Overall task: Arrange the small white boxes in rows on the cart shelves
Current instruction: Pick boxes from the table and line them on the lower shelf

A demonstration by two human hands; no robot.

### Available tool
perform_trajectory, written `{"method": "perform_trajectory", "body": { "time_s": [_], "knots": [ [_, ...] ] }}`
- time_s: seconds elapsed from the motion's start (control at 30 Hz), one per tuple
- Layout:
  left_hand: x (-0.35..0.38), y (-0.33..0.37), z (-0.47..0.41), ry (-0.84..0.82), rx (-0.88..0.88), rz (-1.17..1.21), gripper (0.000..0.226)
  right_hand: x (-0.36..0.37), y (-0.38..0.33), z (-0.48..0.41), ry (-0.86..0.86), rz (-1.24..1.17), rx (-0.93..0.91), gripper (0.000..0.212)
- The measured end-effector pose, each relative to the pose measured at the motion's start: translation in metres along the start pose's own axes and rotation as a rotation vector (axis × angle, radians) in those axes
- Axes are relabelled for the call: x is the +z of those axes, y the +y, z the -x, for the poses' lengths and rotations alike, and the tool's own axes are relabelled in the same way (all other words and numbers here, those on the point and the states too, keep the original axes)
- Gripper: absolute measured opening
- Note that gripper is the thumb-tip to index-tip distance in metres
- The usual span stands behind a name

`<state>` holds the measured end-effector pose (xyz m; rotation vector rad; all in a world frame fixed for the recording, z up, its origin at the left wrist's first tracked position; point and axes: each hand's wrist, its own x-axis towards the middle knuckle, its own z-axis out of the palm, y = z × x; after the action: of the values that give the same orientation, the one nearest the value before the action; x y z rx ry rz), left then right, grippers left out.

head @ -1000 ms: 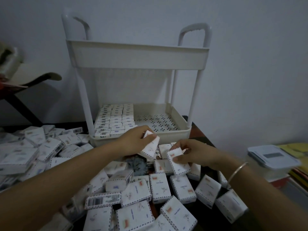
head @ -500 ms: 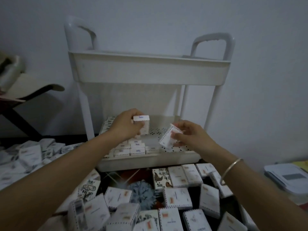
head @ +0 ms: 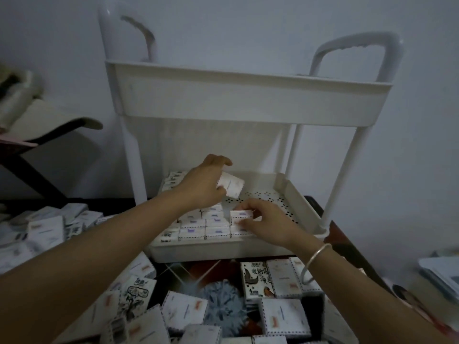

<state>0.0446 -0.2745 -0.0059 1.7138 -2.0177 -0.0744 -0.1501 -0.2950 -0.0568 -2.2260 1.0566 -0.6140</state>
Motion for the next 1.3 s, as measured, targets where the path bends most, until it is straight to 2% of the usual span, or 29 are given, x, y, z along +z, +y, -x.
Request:
{"method": "perform_trajectory", "body": {
  "time_s": [0.2, 0.3, 0.43, 0.6, 0.73, 0.9, 1.03, 1.1, 1.17, 1.23, 1.3],
  "knots": [
    [0.012, 0.008, -0.007, -0.109, -0.041, 0.070, 0.064, 0.003, 0.004, 0.002, -0.037, -0.091, 0.105, 0.022],
    [0.020, 0.008, -0.009, -0.182, -0.037, 0.082, 0.047, 0.000, 0.006, 0.001, -0.025, -0.116, 0.164, 0.019],
    [0.027, 0.006, -0.008, -0.278, 0.006, 0.022, 0.033, -0.001, 0.006, 0.003, 0.003, 0.011, 0.123, 0.028],
    [0.032, 0.004, -0.003, -0.378, -0.003, -0.016, 0.031, -0.005, 0.006, 0.010, 0.098, 0.181, 0.030, 0.031],
    [0.032, 0.010, 0.002, -0.345, -0.009, -0.071, 0.047, -0.012, 0.004, 0.024, 0.182, 0.168, 0.011, 0.032],
    [0.027, 0.021, 0.016, -0.258, 0.006, -0.124, 0.054, -0.030, -0.002, 0.055, 0.214, 0.166, 0.006, 0.035],
    [0.021, 0.043, 0.043, -0.101, 0.076, -0.038, 0.044, -0.044, -0.012, 0.097, 0.126, 0.262, -0.005, 0.031],
    [0.018, 0.059, 0.066, -0.091, 0.150, 0.018, 0.032, -0.048, -0.018, 0.120, 0.034, 0.343, -0.008, 0.025],
    [0.014, 0.072, 0.090, -0.192, 0.187, 0.046, 0.022, -0.050, -0.023, 0.144, -0.110, 0.413, 0.002, 0.020],
    [0.009, 0.082, 0.113, -0.374, 0.182, 0.080, 0.015, -0.049, -0.026, 0.164, -0.260, 0.470, 0.036, 0.018],
    [0.005, 0.091, 0.130, -0.511, 0.193, 0.071, 0.019, -0.047, -0.028, 0.179, -0.367, 0.496, 0.066, 0.030]
  ]
}}
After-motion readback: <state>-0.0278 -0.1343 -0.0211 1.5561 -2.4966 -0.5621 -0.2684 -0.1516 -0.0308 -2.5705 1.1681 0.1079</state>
